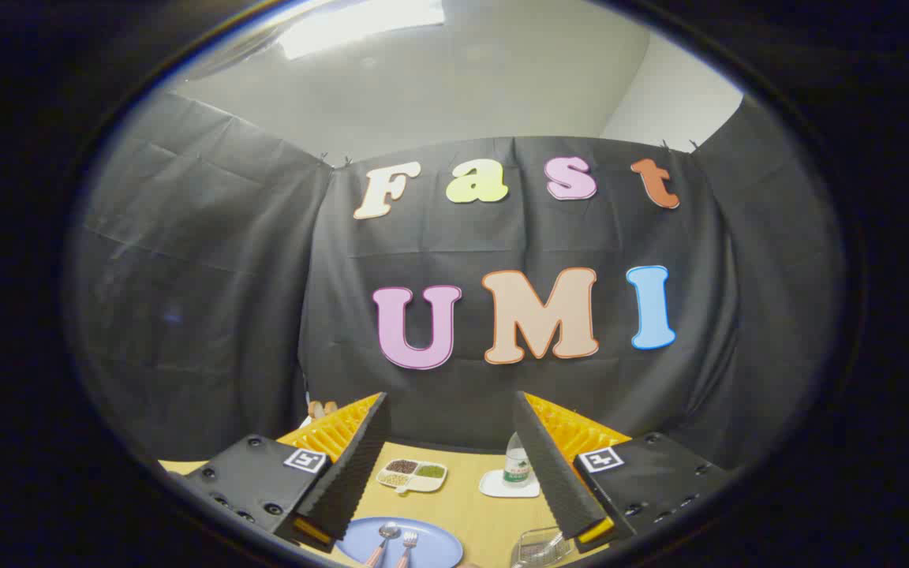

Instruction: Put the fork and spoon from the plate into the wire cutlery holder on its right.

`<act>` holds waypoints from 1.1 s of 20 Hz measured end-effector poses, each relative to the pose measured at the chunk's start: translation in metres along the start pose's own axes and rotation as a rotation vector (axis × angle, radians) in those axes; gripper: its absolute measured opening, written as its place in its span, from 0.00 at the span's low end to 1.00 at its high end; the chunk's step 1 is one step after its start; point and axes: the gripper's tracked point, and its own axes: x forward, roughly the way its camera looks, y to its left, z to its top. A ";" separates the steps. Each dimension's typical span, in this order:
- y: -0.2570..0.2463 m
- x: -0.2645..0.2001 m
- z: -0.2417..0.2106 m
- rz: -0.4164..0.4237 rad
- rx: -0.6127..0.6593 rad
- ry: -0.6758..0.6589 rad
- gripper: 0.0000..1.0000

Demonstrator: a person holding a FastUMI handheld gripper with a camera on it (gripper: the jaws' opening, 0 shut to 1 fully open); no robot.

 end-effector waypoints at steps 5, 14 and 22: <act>0.011 0.005 -0.001 0.035 -0.009 0.000 0.99; 0.024 0.009 -0.013 0.070 -0.007 0.032 0.99; 0.035 0.012 -0.046 0.087 -0.016 0.142 0.99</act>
